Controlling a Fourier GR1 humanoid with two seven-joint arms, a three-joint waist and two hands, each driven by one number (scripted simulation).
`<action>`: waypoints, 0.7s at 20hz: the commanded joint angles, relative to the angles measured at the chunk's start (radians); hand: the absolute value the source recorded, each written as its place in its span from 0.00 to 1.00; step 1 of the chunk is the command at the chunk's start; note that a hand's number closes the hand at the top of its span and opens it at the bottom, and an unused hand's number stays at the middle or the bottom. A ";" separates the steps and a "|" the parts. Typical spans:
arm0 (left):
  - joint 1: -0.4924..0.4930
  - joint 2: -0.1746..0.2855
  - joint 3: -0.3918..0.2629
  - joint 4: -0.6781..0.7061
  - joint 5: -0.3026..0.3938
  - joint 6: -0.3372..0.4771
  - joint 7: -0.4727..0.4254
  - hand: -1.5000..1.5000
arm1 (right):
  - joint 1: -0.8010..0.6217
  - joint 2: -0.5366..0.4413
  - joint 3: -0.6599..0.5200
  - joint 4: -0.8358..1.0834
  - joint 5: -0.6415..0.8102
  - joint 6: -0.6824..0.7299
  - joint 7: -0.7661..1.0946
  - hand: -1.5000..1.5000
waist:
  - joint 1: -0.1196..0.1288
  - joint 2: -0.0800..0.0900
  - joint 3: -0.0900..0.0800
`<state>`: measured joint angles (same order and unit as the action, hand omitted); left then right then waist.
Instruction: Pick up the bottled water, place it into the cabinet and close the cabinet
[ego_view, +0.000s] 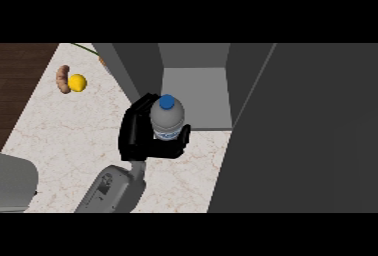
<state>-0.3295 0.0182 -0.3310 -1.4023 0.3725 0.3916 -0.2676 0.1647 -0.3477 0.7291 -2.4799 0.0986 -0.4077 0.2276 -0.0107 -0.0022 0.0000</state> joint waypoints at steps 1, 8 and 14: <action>-0.127 -0.017 -0.014 0.036 -0.019 0.096 0.039 1.00 | -0.006 0.021 0.014 -0.067 0.074 -0.013 0.049 0.00 | -0.001 0.001 0.000; -0.271 -0.002 0.064 0.182 -0.063 0.124 0.101 1.00 | 0.069 -0.027 0.028 -0.075 0.048 -0.011 -0.032 0.00 | -0.002 0.000 0.000; -0.428 -0.015 0.132 0.431 -0.085 0.111 0.023 1.00 | 0.092 -0.075 0.049 -0.185 0.063 -0.006 0.036 0.00 | -0.023 0.001 0.000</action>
<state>-0.6851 0.0043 -0.2351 -1.0816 0.3123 0.5023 -0.2201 0.1704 -0.3672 0.7279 -2.4864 0.0890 -0.4177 0.2223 -0.0211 0.0001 -0.0002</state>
